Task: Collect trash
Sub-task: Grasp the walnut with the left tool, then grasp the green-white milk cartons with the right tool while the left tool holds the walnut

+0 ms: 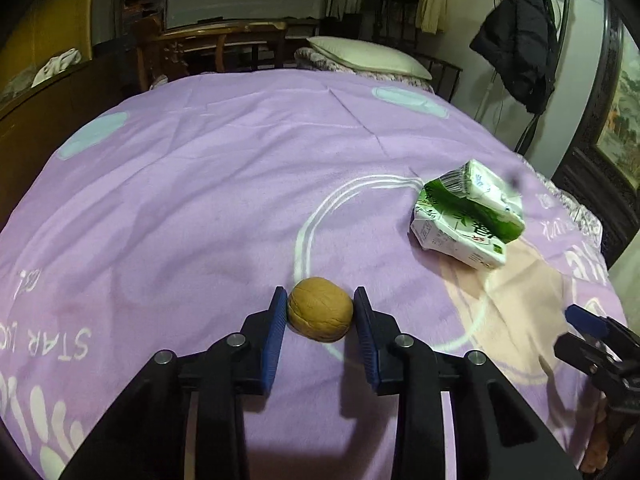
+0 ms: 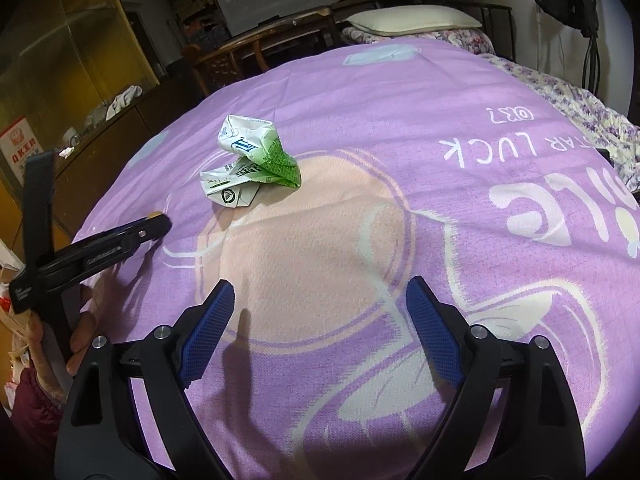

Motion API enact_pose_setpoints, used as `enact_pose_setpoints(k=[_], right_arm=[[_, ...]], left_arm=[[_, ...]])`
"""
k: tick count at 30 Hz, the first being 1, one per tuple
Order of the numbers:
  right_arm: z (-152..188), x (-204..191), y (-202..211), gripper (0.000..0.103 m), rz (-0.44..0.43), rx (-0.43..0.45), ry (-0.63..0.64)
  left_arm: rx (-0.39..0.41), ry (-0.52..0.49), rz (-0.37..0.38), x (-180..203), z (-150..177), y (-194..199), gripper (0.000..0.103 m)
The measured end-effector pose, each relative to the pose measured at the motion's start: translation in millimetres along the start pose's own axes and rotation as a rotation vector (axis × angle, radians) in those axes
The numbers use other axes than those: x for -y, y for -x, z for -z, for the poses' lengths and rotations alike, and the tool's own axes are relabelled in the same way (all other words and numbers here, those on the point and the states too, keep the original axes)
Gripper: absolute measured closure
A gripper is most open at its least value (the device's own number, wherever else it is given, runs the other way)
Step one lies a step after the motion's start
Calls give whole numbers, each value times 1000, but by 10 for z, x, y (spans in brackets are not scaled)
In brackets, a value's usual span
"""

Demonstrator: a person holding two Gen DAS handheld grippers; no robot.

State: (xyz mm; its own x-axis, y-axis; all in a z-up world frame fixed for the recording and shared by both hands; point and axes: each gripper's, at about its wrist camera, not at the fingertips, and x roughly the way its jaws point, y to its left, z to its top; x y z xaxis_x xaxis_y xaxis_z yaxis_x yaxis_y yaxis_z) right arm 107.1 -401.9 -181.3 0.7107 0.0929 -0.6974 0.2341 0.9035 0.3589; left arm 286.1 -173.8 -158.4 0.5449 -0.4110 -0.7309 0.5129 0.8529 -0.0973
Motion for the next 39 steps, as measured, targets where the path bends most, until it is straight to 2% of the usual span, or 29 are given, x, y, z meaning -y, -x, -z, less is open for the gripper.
enact_pose_setpoints(k=[6,8,11,14,17,20,22,23,26,27,29,33,34,35,36,37,39], right_arm=[[4,-18,-6,18,12,-5,10],[-37,-68,-34,11,-2,-8,17],[-181,-209,-149,11,-24,12,18],[-359,-411,-308,11,-37,33,41],[-524,-648,-414,7,9,92,120],[-613,-824,-506,7,77,119,208],[-653,-920,-649,7,107,64,267],[-656,-940,-761,7,106,7,284],[-689,-877,-886,8,89,-67,255],[-694,-854,-881,10,77,-64,241],[-697,-776,-811,29,50,-39,204],[-627,-805,-644,36,-14,22,225],[-589,-857,-587,45,-24,38,255],[-579,-892,-581,60,-32,39,272],[-550,-936,-560,69,-37,33,289],[-529,-948,-546,72,-43,27,294],[-520,-944,-529,69,-54,18,289]], left_arm=[[22,48,-90,-168,272,309,69],[12,85,-92,-260,336,365,69],[7,120,-87,-317,344,372,69],[3,106,-104,-284,338,352,69],[4,96,-108,-270,341,343,69],[4,99,-100,-289,343,347,69],[5,101,-91,-294,339,347,69],[5,101,-88,-292,338,340,69],[5,98,-77,-293,336,333,69],[5,96,-77,-289,334,330,69],[5,92,-80,-275,334,328,69],[7,91,-84,-265,342,332,69],[7,91,-85,-263,349,335,69],[9,91,-86,-263,355,340,69],[10,93,-87,-267,359,342,69],[10,95,-86,-267,359,343,69],[10,99,-86,-266,369,347,69]])
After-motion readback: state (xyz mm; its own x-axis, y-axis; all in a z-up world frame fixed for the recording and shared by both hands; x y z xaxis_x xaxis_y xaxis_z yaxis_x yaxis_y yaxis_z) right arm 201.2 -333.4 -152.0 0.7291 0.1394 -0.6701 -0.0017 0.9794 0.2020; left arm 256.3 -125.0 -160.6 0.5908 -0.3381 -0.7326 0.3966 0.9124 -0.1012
